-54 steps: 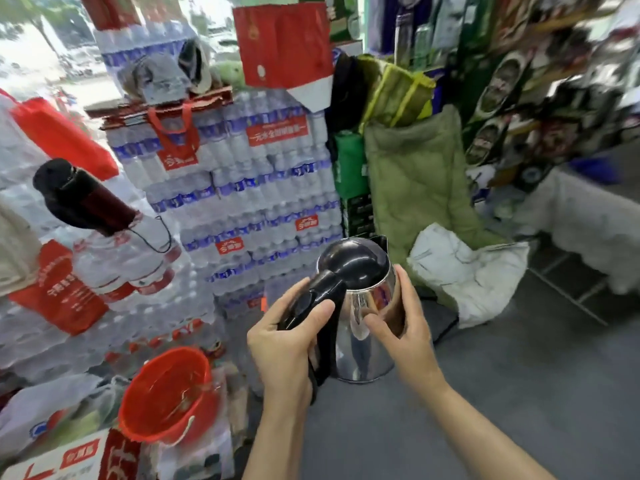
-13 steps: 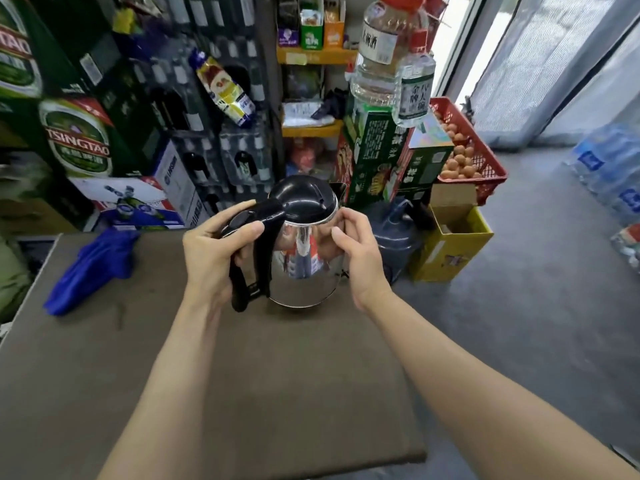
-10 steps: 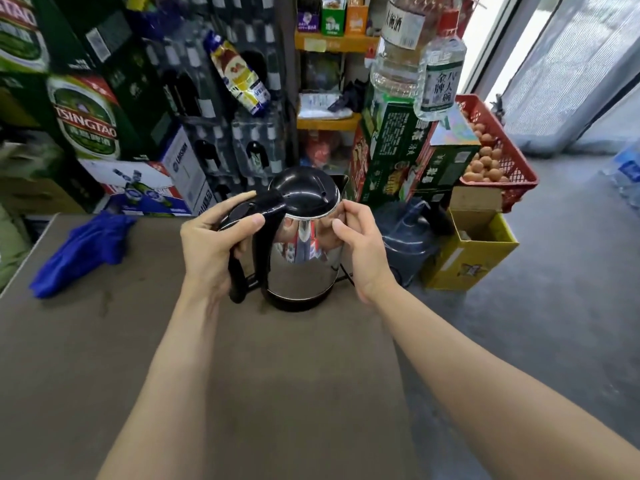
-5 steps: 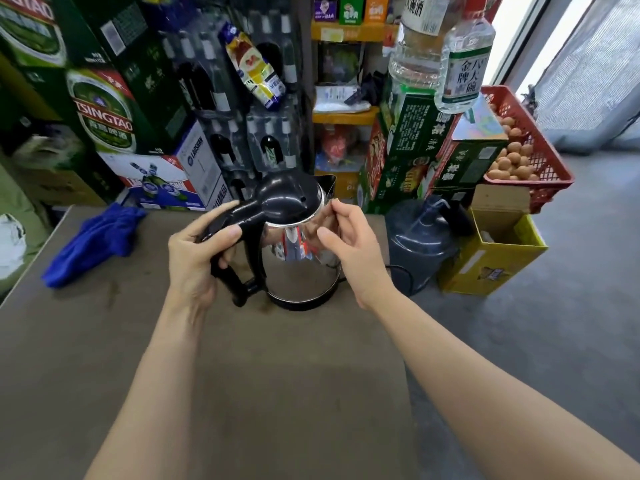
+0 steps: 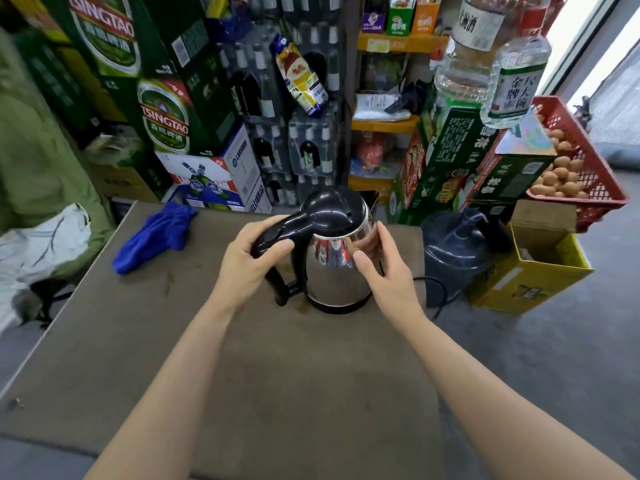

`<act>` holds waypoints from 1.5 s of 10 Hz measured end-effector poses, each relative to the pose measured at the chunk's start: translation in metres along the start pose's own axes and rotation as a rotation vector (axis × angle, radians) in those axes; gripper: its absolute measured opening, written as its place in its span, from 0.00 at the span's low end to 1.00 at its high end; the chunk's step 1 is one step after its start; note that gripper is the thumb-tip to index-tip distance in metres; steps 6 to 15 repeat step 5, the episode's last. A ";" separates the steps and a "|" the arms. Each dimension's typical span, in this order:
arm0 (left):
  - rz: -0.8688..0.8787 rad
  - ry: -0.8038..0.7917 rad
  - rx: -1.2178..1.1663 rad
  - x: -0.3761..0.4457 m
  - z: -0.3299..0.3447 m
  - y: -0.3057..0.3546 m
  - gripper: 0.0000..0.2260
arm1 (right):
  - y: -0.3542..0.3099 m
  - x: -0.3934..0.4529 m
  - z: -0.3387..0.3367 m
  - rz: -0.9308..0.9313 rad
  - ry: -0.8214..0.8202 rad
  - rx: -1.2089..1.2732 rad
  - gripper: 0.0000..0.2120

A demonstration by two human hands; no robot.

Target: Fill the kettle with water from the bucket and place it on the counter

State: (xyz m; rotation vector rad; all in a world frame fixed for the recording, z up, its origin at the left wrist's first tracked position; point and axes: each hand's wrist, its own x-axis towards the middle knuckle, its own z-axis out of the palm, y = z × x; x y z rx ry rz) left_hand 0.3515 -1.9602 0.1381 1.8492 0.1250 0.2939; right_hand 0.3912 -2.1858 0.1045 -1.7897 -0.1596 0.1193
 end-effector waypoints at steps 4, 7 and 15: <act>-0.073 -0.079 0.635 -0.004 -0.014 0.015 0.29 | -0.023 -0.015 -0.011 -0.120 -0.037 -0.316 0.08; -0.140 -0.022 0.807 -0.022 -0.024 0.012 0.39 | -0.024 -0.025 -0.021 -0.021 -0.010 -0.490 0.19; -0.140 -0.022 0.807 -0.022 -0.024 0.012 0.39 | -0.024 -0.025 -0.021 -0.021 -0.010 -0.490 0.19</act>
